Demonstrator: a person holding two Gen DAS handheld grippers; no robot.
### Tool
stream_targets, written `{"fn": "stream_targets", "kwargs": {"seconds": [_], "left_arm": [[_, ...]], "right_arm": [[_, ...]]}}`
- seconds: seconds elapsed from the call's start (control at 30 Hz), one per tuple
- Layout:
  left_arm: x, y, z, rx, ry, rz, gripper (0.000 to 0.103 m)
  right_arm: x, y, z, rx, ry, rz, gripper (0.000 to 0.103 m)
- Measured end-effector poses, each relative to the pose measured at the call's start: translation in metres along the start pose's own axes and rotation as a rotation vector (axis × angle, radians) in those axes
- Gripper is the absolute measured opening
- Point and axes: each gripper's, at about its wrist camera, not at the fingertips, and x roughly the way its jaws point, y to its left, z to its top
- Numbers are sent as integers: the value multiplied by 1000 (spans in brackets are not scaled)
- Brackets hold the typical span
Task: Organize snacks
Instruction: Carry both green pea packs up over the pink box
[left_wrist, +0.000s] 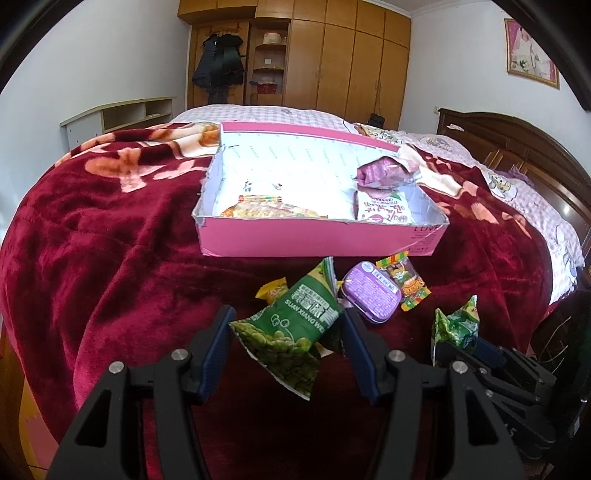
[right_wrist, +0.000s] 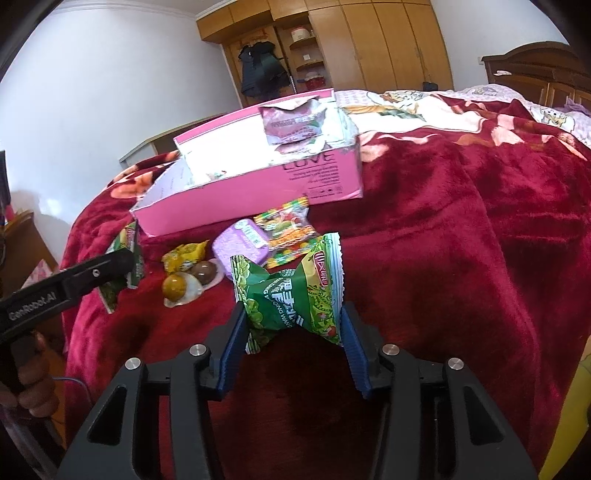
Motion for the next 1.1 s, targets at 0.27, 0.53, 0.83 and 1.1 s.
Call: {"fn": "stream_targets", "kwargs": {"seconds": [0.27,0.53,0.83,1.1], "left_arm": [[-3,9,2,-3,-21,-1,62],[-5,8,27,24,-68,-11,62],[4,5,64,47,-118,-5,62],[38,6,88,61,-90,-3,62]], "right_arm": [[-9,18,9,-16,-10,35,49],[-16,23,30,-32,-34,44,49],[-8,24,61,-52,-68,66,49],[10,28,87,-80,-83,60,49]]}}
